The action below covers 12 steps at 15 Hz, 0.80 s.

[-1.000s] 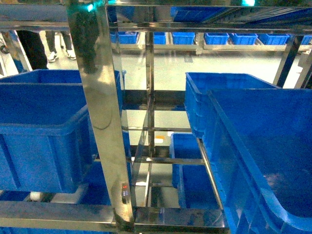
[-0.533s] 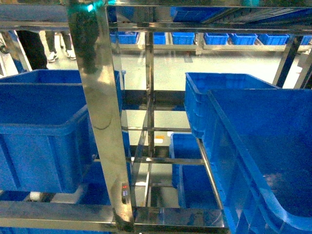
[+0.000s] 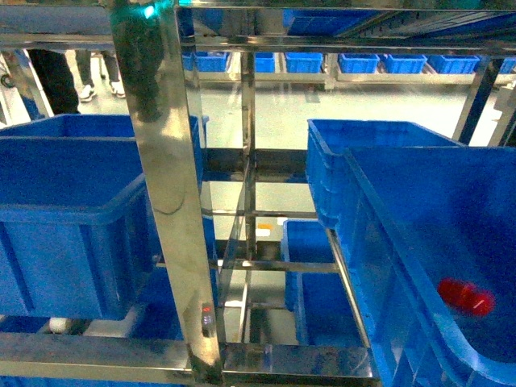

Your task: Pick red block from blue box to shelf

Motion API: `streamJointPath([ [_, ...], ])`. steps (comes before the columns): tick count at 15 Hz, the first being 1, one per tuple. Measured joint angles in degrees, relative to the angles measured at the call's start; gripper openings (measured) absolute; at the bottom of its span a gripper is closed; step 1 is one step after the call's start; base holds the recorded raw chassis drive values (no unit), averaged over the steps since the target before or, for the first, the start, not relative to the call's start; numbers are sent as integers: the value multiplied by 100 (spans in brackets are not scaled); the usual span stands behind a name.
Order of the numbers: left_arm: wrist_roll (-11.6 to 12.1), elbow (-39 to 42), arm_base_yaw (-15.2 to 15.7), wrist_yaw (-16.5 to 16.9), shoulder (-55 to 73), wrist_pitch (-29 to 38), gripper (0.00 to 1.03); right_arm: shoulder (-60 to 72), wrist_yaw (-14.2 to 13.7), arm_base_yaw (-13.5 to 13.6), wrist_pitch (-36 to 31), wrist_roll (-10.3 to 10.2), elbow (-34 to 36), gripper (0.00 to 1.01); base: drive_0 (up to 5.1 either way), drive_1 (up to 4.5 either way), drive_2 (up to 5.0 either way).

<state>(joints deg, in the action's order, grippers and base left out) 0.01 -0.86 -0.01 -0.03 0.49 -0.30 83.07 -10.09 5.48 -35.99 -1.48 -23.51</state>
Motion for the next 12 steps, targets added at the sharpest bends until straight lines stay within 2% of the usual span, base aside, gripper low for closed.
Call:
streamJointPath([
  [2, 0, 0, 0, 0, 0, 9, 98, -1331, -13, 205, 203, 66, 577, 98, 0, 0, 0],
  [3, 0, 0, 0, 0, 0, 7, 98, -1725, -2, 328, -557, 101, 1158, 95, 0, 0, 0],
  [4, 0, 0, 0, 2, 0, 9, 98, -1886, 155, 315, -1388, 109, 1676, 85, 0, 0, 0],
  [5, 0, 0, 0, -4, 0, 7, 98, -2188, 254, 236, -1812, 111, 1996, 72, 0, 0, 0],
  [8, 0, 0, 0, -2, 0, 7, 98, -3202, 455, 7, -1198, 111, 2122, 36, 0, 0, 0],
  [9, 0, 0, 0, -2, 0, 7, 98, -3600, 807, -247, -835, 111, 2214, 20, 0, 0, 0],
  [10, 0, 0, 0, -4, 0, 9, 98, -3945, 944, -540, -570, 114, 2240, 7, 0, 0, 0],
  [11, 0, 0, 0, 0, 0, 9, 98, -4352, 992, -579, -251, 131, 2267, 2, 0, 0, 0],
  [12, 0, 0, 0, 0, 0, 7, 98, -4614, 999, -553, 39, 131, 2277, 2, 0, 0, 0],
])
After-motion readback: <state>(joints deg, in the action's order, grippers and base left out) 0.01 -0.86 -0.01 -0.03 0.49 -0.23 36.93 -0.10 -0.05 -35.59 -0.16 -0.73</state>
